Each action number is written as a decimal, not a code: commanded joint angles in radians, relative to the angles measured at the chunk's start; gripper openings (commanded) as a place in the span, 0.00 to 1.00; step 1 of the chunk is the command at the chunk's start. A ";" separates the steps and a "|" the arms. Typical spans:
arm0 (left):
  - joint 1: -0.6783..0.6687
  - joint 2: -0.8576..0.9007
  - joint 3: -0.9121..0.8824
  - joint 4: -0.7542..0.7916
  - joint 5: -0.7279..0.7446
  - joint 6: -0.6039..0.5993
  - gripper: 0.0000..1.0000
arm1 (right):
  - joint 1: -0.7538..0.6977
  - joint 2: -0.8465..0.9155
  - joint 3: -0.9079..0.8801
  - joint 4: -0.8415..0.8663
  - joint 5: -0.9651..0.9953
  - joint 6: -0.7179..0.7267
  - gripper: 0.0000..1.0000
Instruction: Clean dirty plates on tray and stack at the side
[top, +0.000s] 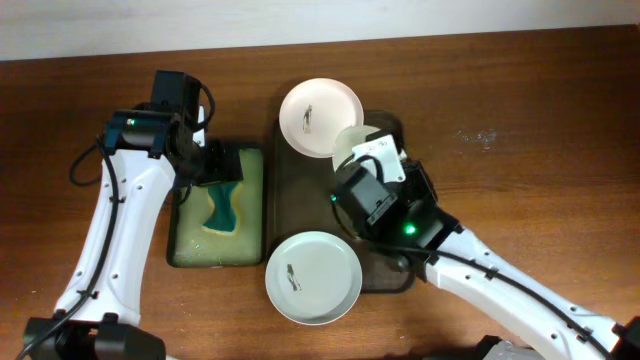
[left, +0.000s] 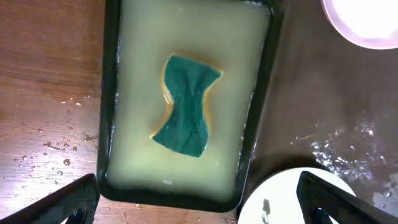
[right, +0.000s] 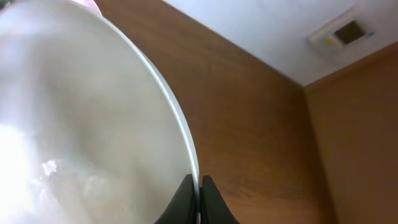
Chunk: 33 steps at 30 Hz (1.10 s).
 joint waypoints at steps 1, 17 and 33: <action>0.003 -0.011 0.005 -0.003 0.004 0.005 0.99 | 0.078 -0.007 0.018 -0.005 0.097 -0.028 0.04; 0.003 -0.011 0.005 -0.003 0.004 0.005 0.99 | 0.100 -0.004 0.018 -0.044 0.097 -0.021 0.04; 0.003 -0.011 0.005 -0.003 0.004 0.005 0.99 | -1.349 0.372 0.014 -0.089 -1.283 0.068 0.50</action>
